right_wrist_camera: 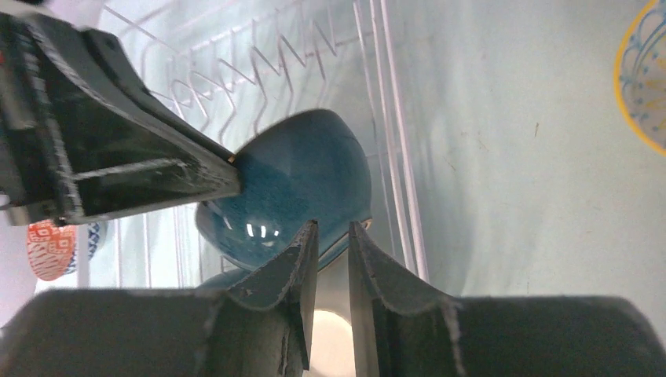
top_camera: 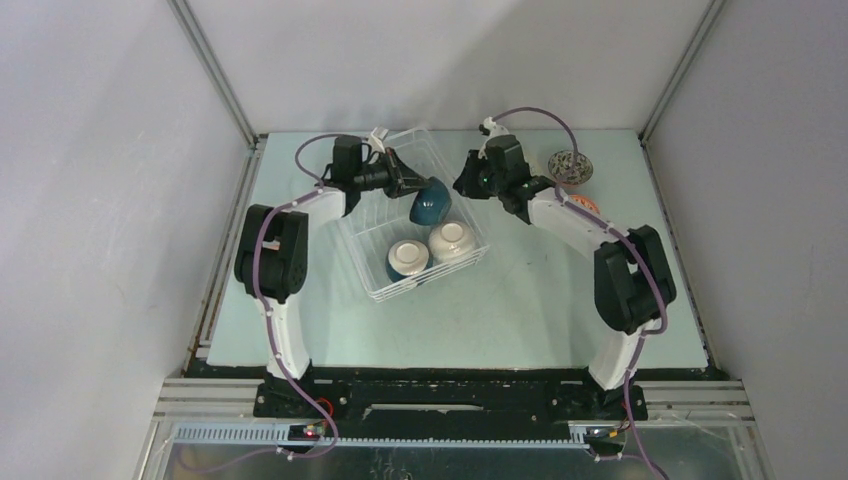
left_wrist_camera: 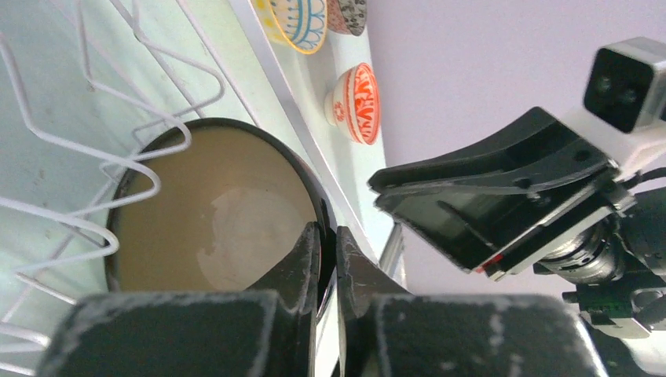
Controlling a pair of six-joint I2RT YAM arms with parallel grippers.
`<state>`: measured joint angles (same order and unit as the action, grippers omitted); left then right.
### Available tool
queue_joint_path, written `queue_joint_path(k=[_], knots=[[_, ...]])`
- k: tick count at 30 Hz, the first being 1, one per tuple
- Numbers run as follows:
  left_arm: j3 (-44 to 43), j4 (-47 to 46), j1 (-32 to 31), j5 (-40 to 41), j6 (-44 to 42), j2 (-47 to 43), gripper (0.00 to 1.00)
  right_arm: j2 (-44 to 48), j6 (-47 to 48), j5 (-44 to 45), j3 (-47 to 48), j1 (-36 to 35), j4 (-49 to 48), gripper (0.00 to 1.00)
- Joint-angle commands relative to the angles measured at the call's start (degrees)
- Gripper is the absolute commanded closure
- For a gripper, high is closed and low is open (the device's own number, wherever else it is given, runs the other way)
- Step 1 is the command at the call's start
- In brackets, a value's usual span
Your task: Unload the bowls from the dish rack
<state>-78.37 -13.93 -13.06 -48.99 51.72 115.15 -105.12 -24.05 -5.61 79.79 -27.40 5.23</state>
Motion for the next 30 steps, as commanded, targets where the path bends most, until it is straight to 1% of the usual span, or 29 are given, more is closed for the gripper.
queue_joint_path(k=[1, 5, 8, 10, 13, 14, 19, 25, 28, 30], knots=[[3.02, -16.28, 1.05, -3.92, 10.8, -6.29, 1.0, 5.76, 2.02, 2.45, -0.94, 0.08, -1.73, 0.72], [5.83, -31.91, 1.76, -5.58, 22.79, -5.13, 1.0, 7.46, 2.2, 3.14, -1.72, -0.02, -1.57, 0.72], [7.41, -47.89, 2.52, -6.19, 34.01, -3.18, 1.0, 8.31, 2.49, 3.46, -1.92, -0.28, -1.08, 0.72], [7.63, -56.53, 2.83, -6.34, 41.03, -1.72, 1.0, 8.83, 2.67, 3.68, -1.99, -0.45, -0.66, 0.72], [7.74, -65.09, 2.86, -5.92, 48.59, -0.06, 1.0, 9.79, 2.78, 4.14, -2.06, -0.55, -0.17, 0.72], [8.06, -65.87, 2.86, -5.86, 49.49, -0.12, 1.0, 10.26, 2.85, 4.24, -2.27, -0.64, -0.11, 0.72], [11.53, -65.96, 2.71, -5.43, 48.34, -3.46, 1.0, 14.23, 3.69, 5.25, -3.54, -0.64, 1.36, 0.72], [16.64, -65.4, 1.31, -4.7, 46.4, -9.7, 1.0, 25.83, 6.66, 10.25, -7.28, -0.81, 5.19, 0.72], [18.38, -62.57, -0.8, -3.98, 43.86, -13.37, 1.0, 32.13, 6.75, 12.1, -11.11, -0.82, 6.09, 0.72], [18.95, -57.83, -3.13, -3.32, 40.09, -15.6, 1.0, 36.56, 6.36, 13.23, -14.56, -0.82, 5.9, 0.72]])
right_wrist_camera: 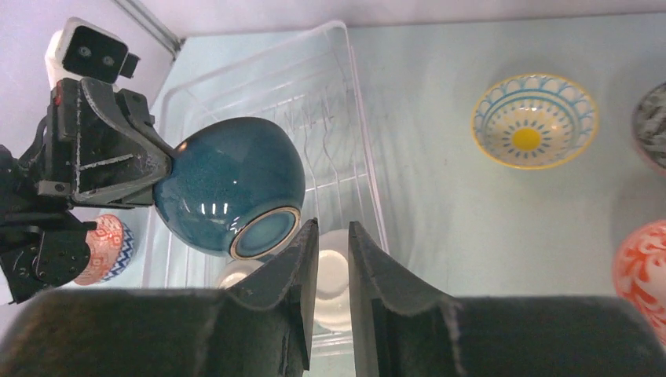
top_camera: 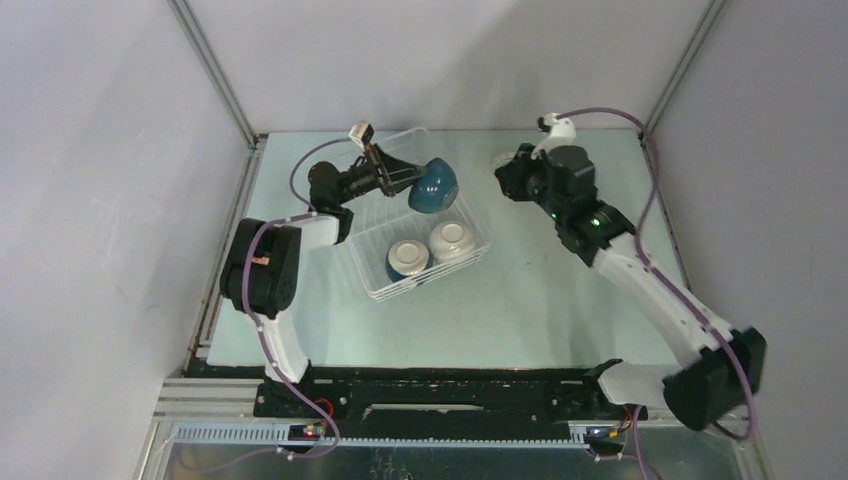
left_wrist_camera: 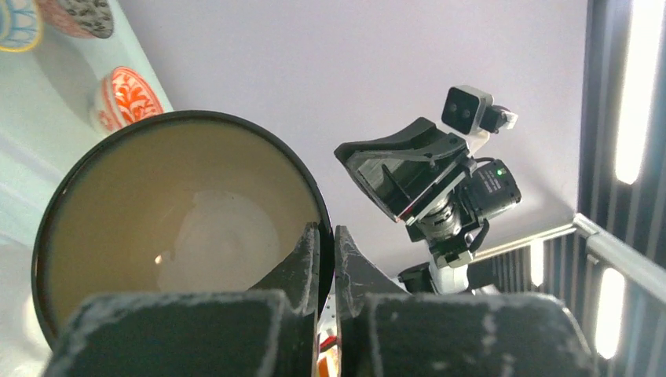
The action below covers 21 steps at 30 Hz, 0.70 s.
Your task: Unload the bowls from the dish rack
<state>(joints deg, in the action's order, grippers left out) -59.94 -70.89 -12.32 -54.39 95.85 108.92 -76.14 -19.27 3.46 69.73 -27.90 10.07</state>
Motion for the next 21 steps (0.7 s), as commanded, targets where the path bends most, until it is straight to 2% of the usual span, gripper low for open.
queue_joint_path(k=[1, 6, 10, 12, 15, 18, 21], knots=[[0.58, 2.33, -5.23, 2.36, -6.38, -10.58, 1.0, 10.0, 1.44, 4.68, -6.39, -0.31, 0.87, 0.72], [-1.13, 23.18, -12.17, 6.46, -23.17, -15.98, 1.0, 21.64, 1.46, 9.78, -13.66, -0.31, 3.1, 0.72], [-7.79, 49.92, -18.47, 14.01, -41.42, -18.71, 1.0, 30.64, 2.2, 15.17, -17.39, -0.07, 5.82, 0.72], [-12.15, 60.32, -22.07, 17.82, -47.4, -18.71, 1.0, 35.34, 2.05, 17.63, -18.62, 0.03, 7.06, 0.72], [-19.09, 71.19, -26.68, 23.61, -54.7, -17.8, 1.0, 40.55, 0.22, 21.69, -19.72, 0.04, 8.13, 0.72], [-25.7, 82.92, -32.06, 33.12, -63.18, -16.46, 1.0, 43.95, -4.13, 29.77, -19.81, 0.02, 10.49, 0.72], [-29.43, 87.45, -36.81, 41.3, -68.44, -14.97, 1.0, 45.97, -7.14, 35.43, -19.81, 0.12, 13.62, 0.73]])
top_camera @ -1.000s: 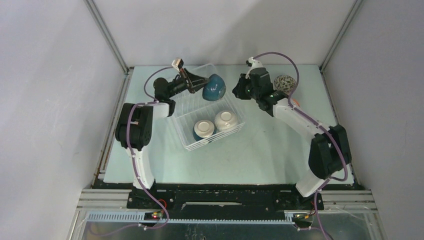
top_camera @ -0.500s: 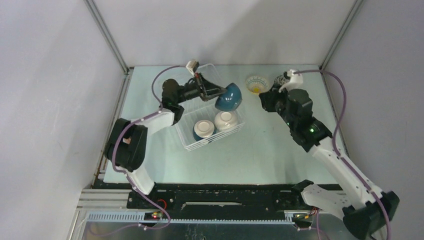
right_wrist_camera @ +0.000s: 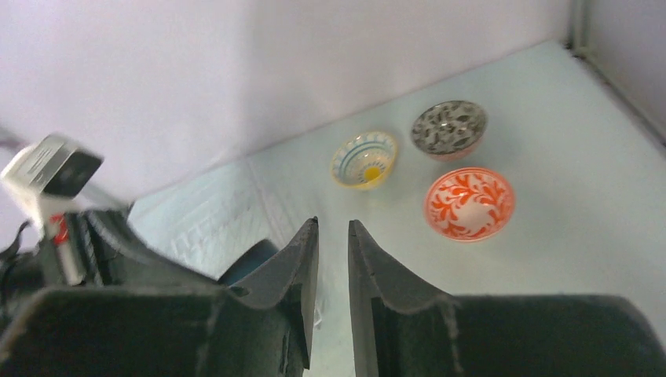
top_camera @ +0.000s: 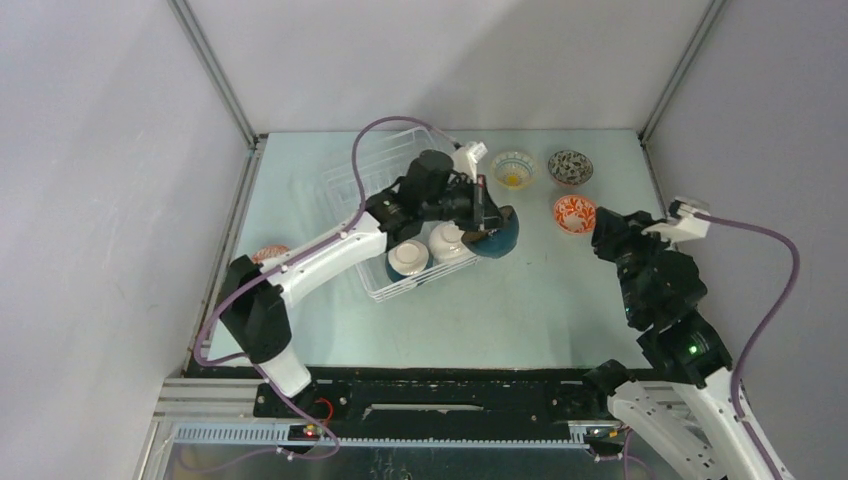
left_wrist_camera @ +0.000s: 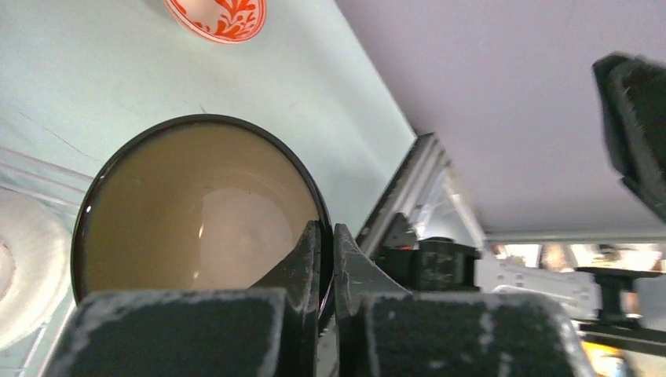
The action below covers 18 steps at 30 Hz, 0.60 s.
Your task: Unload the bowls from the dish rack
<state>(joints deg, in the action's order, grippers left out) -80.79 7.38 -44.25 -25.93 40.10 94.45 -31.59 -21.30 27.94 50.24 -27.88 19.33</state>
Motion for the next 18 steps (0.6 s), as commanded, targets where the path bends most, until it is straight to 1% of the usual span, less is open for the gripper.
queue_joint_path(k=[1, 3, 5, 9, 11, 14, 18], knots=[[-9.41, 9.69, -6.25, 15.24, -13.99, 0.18, 1.0, 1.93, -6.22, 12.13, -0.32, 0.1, 5.42, 0.73], [-11.91, 11.8, -9.24, 21.18, -17.0, 2.02, 1.0, 2.86, -8.32, 13.09, -0.28, 0.19, 7.44, 0.73], [-15.0, 13.76, -12.46, 28.18, -21.12, 4.35, 1.0, 4.05, -10.82, 11.89, -0.02, 0.18, 9.7, 0.73], [-21.36, 16.15, -17.66, 35.31, -27.28, 9.67, 1.0, 7.59, -12.85, 9.92, 0.04, 0.19, 13.21, 0.73], [-23.52, 16.07, -19.51, 36.81, -29.79, 11.87, 1.0, 9.25, -13.0, 10.04, 0.04, 0.13, 14.38, 0.73], [-24.07, 13.21, -21.05, 35.21, -33.16, 15.0, 1.0, 10.78, -12.58, 9.62, 0.2, 0.18, 15.44, 0.73], [-24.25, 11.46, -22.26, 35.16, -36.82, 18.92, 1.0, 9.26, -14.01, 8.13, 1.9, 0.19, 19.05, 0.71]])
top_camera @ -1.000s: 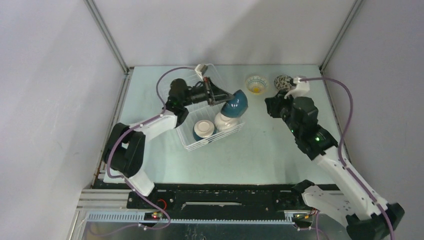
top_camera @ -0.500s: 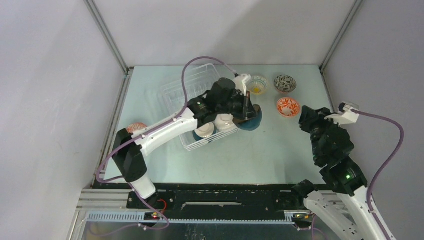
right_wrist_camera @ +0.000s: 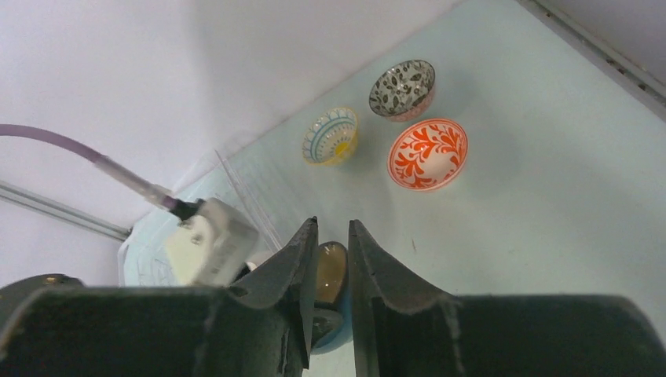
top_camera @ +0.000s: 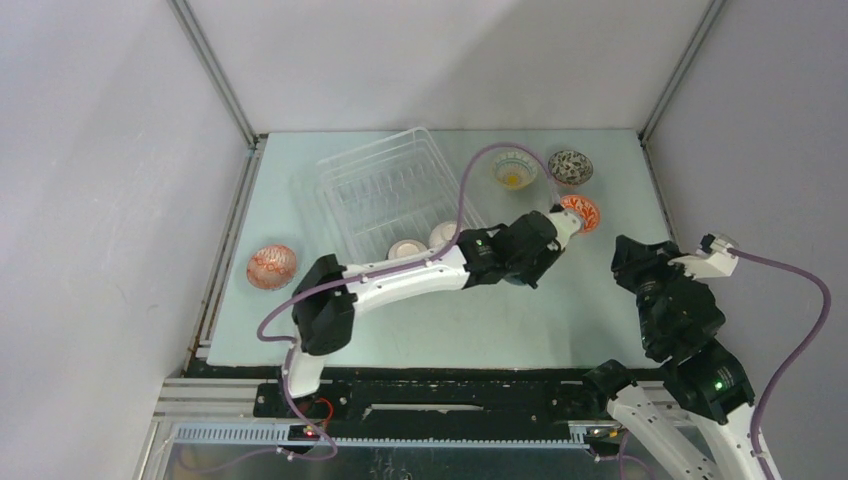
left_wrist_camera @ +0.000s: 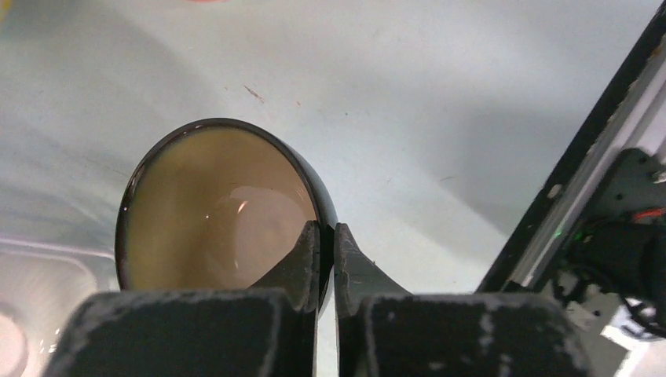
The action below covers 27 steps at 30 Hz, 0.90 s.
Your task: Unload the bowls from the dish rack
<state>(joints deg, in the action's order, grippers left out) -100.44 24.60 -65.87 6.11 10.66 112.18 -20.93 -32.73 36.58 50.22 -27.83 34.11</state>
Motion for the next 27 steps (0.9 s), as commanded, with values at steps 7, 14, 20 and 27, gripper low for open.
queue_joint_path(k=[7, 14, 20, 27], knots=[[-2.36, -9.35, -4.2, 5.07, -18.66, 4.73, 1.0, -4.71, -8.93, -0.28, 2.47, 0.28, 10.48, 0.73], [-3.13, -9.92, -5.44, 8.98, -19.99, 6.74, 1.0, -2.73, -10.65, -1.34, 2.51, 0.88, 12.34, 0.73], [-5.94, -11.38, -5.22, 17.08, -16.35, 9.64, 1.0, -0.3, -14.0, 0.55, 2.61, 1.64, 15.45, 0.73], [-1.9, -21.01, -5.0, 18.91, -22.54, 10.41, 1.0, 4.55, -15.63, 4.6, 2.6, 1.62, 15.86, 0.73]])
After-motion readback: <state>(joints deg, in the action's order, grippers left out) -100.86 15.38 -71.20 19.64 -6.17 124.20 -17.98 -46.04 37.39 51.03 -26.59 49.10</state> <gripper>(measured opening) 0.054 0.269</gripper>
